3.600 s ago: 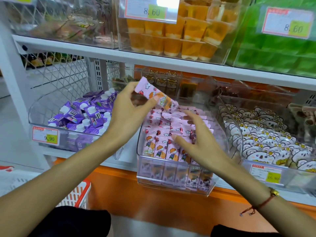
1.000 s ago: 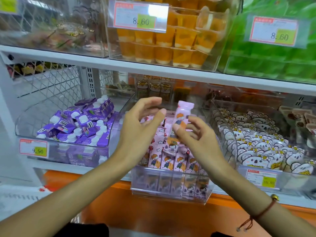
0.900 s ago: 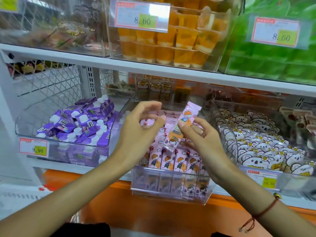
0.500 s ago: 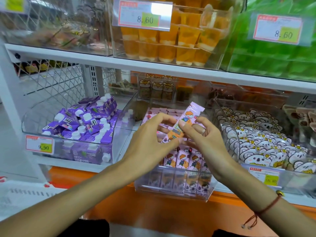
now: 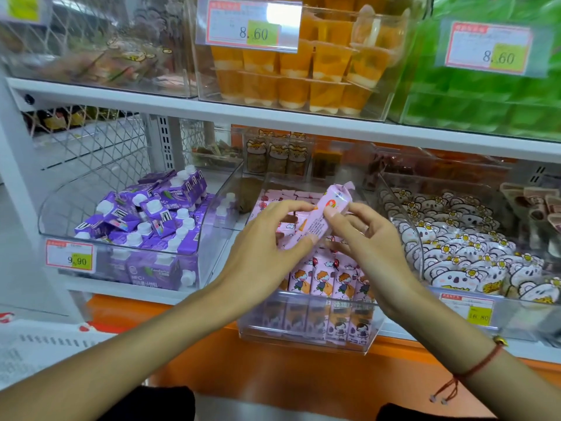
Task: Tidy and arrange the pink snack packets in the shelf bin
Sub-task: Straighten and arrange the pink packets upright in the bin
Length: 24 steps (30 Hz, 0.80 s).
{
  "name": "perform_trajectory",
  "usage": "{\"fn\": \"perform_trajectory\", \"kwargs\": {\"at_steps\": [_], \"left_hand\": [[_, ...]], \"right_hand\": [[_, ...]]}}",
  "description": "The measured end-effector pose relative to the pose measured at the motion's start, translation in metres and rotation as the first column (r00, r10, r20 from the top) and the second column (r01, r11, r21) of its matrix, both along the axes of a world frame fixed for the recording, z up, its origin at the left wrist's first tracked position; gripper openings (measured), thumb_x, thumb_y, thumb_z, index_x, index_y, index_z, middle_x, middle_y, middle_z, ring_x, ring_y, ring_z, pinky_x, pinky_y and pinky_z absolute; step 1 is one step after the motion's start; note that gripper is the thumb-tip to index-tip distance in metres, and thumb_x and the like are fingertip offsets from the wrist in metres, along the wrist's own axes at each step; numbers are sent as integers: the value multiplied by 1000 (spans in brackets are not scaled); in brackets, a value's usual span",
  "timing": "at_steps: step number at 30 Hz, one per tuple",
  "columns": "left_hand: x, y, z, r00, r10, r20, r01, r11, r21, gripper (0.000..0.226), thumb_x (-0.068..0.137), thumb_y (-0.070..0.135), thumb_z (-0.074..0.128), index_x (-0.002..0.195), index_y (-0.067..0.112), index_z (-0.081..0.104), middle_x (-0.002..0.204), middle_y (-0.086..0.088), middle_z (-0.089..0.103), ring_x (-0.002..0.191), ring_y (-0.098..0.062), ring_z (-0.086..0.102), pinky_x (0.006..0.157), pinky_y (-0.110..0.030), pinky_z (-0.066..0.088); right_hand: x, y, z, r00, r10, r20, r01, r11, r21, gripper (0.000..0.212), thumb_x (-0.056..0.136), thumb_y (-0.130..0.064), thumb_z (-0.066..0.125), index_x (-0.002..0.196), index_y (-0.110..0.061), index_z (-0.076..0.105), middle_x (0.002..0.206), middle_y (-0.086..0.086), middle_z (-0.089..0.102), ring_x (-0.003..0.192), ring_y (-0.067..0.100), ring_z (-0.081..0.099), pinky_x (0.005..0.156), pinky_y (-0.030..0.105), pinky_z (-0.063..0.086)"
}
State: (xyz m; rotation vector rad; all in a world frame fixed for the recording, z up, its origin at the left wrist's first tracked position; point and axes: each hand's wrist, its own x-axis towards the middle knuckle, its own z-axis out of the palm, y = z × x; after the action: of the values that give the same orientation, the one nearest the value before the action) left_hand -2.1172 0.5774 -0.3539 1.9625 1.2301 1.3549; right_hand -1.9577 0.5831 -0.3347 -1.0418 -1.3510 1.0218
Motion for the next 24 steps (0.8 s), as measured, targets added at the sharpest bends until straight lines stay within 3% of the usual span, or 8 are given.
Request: {"fn": "perform_trajectory", "kwargs": {"at_steps": [3, 6, 9, 13, 18, 24], "left_hand": [[2, 0, 0, 998, 66, -1, -66, 997, 38, 40, 75, 39, 77, 109, 40, 55, 107, 25, 59, 94, 2, 57, 74, -26, 52], [4, 1, 2, 997, 62, 52, -63, 998, 3, 37, 76, 40, 77, 106, 40, 55, 99, 26, 61, 83, 1, 60, 71, -27, 54], [3, 2, 5, 990, -28, 141, 42, 994, -99, 31, 85, 34, 69, 108, 44, 51, 101, 23, 62, 87, 5, 63, 78, -25, 55], [2, 0, 7, 962, -128, 240, 169, 972, -161, 30, 91, 23, 62, 113, 39, 49, 109, 20, 61, 99, 8, 61, 82, -13, 52], [2, -1, 6, 965, -156, 210, 172, 983, -65, 35, 87, 15, 67, 114, 32, 54, 118, 18, 61, 113, 8, 55, 86, -10, 48], [-6, 0, 10, 994, -74, 86, 60, 986, 154, 38, 83, 1, 70, 112, 26, 64, 115, 11, 57, 113, -4, 55, 97, -16, 43]], "right_hand": [[-6, -2, -2, 998, -60, 4, 59, 997, 50, 26, 80, -27, 72, 101, -12, 66, 90, 3, 73, 78, 11, 71, 66, 23, 58], [-7, -1, 0, 996, -73, 44, 70, 996, 53, 31, 79, -35, 71, 102, -14, 67, 89, -3, 72, 68, 6, 66, 62, 22, 55], [1, 4, 4, 999, 32, 41, -31, 999, -42, 31, 90, -37, 59, 114, -18, 66, 108, -1, 71, 76, 9, 64, 71, 30, 56], [6, 3, 4, 994, 90, 62, -92, 995, 26, 25, 92, -24, 58, 117, -26, 64, 108, -8, 71, 92, 3, 67, 66, 14, 52], [6, 0, 2, 989, 65, 132, -95, 968, 231, 23, 84, -8, 69, 105, -18, 66, 101, -5, 71, 95, 7, 68, 77, 17, 53], [4, -4, 0, 984, 62, 166, -119, 925, 360, 26, 79, 5, 70, 90, -16, 58, 100, -7, 68, 99, 8, 64, 82, 27, 56]]}}
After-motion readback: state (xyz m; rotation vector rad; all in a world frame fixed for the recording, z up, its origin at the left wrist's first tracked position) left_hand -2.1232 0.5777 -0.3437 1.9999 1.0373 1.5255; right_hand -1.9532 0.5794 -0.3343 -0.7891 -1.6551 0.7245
